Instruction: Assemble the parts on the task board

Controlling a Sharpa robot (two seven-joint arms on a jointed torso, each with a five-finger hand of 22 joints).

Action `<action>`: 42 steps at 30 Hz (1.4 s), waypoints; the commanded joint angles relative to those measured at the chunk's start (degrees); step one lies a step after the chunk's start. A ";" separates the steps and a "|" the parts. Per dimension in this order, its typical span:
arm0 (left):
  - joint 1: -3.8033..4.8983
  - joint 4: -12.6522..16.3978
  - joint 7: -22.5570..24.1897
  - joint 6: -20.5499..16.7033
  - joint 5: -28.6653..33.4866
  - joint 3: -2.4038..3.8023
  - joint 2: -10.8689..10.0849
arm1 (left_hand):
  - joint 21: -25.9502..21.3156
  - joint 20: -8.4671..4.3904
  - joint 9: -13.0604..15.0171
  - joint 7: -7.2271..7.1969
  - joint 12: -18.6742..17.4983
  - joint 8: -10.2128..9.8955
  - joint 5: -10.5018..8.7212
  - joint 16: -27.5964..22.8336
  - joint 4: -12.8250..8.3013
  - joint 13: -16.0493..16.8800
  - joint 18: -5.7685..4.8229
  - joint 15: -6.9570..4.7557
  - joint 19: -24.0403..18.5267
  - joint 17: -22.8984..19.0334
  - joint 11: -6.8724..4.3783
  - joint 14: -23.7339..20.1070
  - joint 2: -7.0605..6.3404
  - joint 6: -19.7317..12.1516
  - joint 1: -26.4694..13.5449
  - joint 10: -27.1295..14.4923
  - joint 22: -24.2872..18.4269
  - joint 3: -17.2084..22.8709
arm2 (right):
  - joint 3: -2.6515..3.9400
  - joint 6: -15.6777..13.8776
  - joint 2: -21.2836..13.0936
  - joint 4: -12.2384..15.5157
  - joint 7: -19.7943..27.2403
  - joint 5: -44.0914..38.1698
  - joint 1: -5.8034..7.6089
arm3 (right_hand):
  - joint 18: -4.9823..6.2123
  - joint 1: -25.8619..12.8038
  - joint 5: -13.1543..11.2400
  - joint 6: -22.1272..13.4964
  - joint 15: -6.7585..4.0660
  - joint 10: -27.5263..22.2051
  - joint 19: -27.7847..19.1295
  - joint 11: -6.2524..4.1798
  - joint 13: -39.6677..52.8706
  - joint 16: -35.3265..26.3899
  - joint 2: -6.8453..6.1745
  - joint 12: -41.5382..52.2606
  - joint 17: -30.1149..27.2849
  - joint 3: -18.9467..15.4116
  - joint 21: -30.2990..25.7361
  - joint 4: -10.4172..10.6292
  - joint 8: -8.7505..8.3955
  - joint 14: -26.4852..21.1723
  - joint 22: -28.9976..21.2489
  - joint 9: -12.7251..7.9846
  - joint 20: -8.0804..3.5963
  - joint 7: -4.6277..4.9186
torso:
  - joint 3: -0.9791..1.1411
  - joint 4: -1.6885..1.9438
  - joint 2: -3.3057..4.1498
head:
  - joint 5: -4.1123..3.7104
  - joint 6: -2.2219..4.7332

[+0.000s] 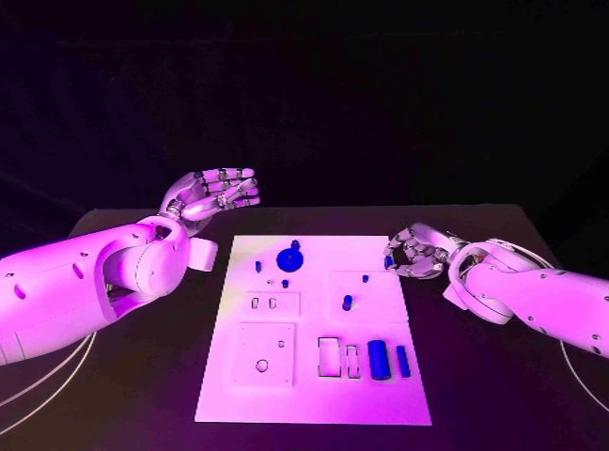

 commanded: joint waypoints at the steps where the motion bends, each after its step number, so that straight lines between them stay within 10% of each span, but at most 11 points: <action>1: 0.04 0.11 0.32 0.81 -0.19 0.04 0.07 | -0.37 -0.12 0.08 4.81 0.27 0.20 0.05 -0.28 0.14 0.06 -0.31 -0.02 -0.32 -0.05 0.08 -0.12 0.00 0.35 0.34 0.04 0.05 -0.29 | -0.01 1.18 0.14 -0.06 -0.27 -0.92 -0.04 | -0.10 -0.02 0.13 0.44 -0.40 0.37 0.34 -0.04 -0.03 0.22 0.45 0.20 11.10 0.33 0.33 -0.01 0.22 5.04 3.17 0.09 -0.23 0.09 | 0.02 0.02 0.00 | -0.02 0.01; 30: 0.04 0.03 0.28 0.84 -0.23 0.04 -0.03 | -0.38 -0.12 0.08 4.81 0.28 0.26 0.05 -0.31 0.19 0.06 -0.31 -0.02 -0.31 -0.09 0.08 -0.10 0.01 0.34 0.42 0.05 0.05 -0.34 | -0.03 -1.38 1.00 -0.59 -3.43 -3.32 -0.30 | -0.33 -0.87 0.16 2.54 -1.21 1.65 1.10 -1.01 1.04 0.30 2.00 0.90 11.36 1.36 1.09 -0.07 2.35 5.12 4.14 0.69 -0.94 -1.00 | 0.08 -0.01 -0.02 | 0.14 -0.24; 42: 0.04 -0.17 0.07 0.94 -0.23 0.03 -0.04 | -0.38 -0.12 0.08 4.81 0.28 0.26 0.05 -0.31 0.19 0.06 -0.31 -0.02 -0.31 -0.09 0.08 -0.10 0.01 0.34 0.42 0.05 0.05 -0.34 | 0.12 -6.13 -0.14 3.89 -5.46 -4.70 0.54 | -0.44 -0.63 0.26 3.35 -1.71 2.25 1.43 -1.54 1.61 0.37 3.56 1.11 11.60 3.69 1.39 -0.67 3.86 5.19 4.58 1.16 -1.45 -1.55 | 0.04 -0.04 -0.05 | 0.07 -0.19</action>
